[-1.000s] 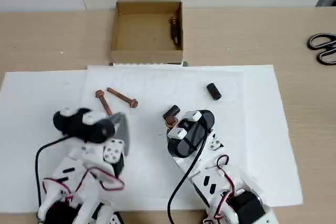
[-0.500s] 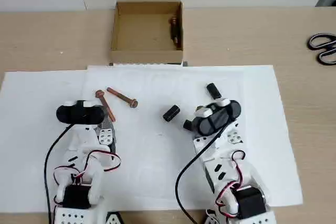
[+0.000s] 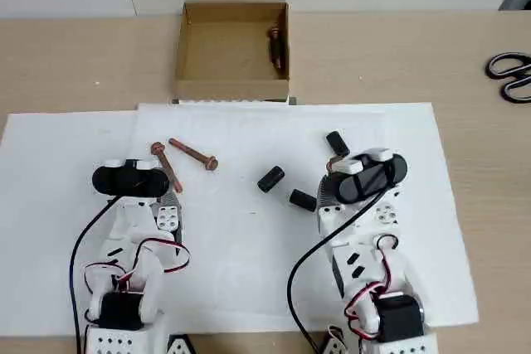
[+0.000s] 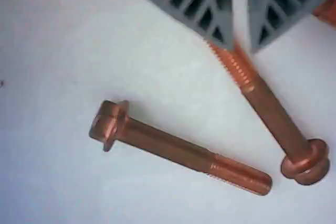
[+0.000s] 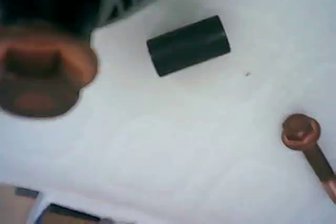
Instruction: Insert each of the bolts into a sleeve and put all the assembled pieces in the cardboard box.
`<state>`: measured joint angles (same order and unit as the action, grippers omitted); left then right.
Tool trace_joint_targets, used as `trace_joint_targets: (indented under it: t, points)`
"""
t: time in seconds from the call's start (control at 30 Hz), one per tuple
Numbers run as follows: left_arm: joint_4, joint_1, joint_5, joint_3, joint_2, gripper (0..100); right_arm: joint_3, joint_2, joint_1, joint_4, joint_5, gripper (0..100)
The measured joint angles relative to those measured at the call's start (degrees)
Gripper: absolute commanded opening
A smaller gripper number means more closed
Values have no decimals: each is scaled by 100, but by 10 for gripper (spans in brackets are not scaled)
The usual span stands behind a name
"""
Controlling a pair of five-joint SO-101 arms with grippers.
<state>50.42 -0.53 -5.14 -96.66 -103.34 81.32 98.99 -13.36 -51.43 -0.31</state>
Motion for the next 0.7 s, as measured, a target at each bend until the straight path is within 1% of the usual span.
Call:
trace_joint_targets:
  t: [0.1,0.33,0.7]
  points:
    - [0,0,44,0,0,6,-343,-642,18,123,0,2]
    - [0,0,44,0,0,6,-1547,-2637,0,686,0,2]
    - [0,0,44,0,0,6,-3376,-5767,9,1960,0,2]
